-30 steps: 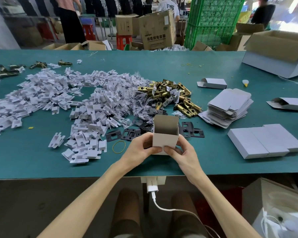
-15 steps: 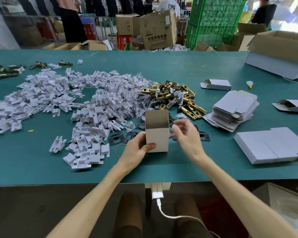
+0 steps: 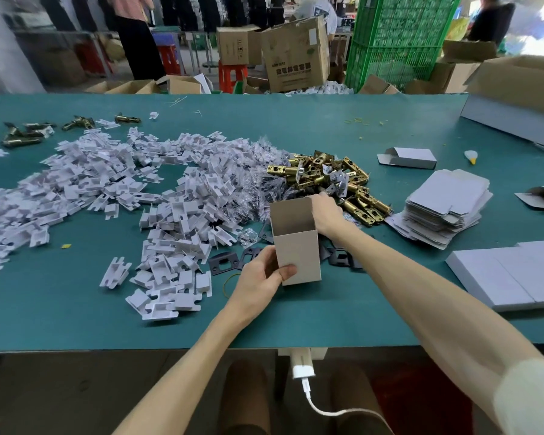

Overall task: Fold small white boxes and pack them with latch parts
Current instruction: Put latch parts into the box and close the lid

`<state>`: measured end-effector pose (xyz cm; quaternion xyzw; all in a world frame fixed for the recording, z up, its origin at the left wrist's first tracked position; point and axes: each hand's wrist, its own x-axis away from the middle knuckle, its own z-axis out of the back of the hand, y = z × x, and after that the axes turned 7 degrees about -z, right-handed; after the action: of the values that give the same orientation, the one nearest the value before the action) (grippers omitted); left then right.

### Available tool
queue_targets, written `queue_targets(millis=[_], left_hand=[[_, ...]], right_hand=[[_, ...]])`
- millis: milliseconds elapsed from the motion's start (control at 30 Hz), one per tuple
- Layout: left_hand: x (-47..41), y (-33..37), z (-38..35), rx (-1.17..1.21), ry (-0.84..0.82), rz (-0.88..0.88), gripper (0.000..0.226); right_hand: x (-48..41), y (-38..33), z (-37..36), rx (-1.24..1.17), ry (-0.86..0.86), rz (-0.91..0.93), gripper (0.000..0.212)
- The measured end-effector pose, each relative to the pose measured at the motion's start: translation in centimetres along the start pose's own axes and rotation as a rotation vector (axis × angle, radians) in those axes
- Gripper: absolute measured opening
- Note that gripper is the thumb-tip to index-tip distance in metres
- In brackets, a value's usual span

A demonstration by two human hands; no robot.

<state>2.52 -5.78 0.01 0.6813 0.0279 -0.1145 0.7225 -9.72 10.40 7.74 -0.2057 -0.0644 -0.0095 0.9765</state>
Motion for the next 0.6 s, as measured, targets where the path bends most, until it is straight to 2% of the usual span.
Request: queue_targets(millis=[67, 267, 500, 600], left_hand=[[0.0, 0.0, 0.0, 0.001, 0.000, -0.004, 0.037], [0.0, 0.2, -0.1, 0.012, 0.009, -0.009, 0.037], [0.1, 0.3, -0.2, 0.001, 0.012, -0.011, 0.037], [0.2, 0.3, -0.3, -0.003, 0.008, -0.011, 0.036]], right_hand=[[0.5, 0.3, 0.1, 0.022, 0.024, -0.001, 0.021], [1.4, 1.6, 0.7, 0.030, 0.092, 0.005, 0.036], [1.6, 2.2, 0.8, 0.171, 0.113, -0.041, 0.018], [1.5, 2.3, 0.8, 0.255, 0.109, -0.044, 0.040]])
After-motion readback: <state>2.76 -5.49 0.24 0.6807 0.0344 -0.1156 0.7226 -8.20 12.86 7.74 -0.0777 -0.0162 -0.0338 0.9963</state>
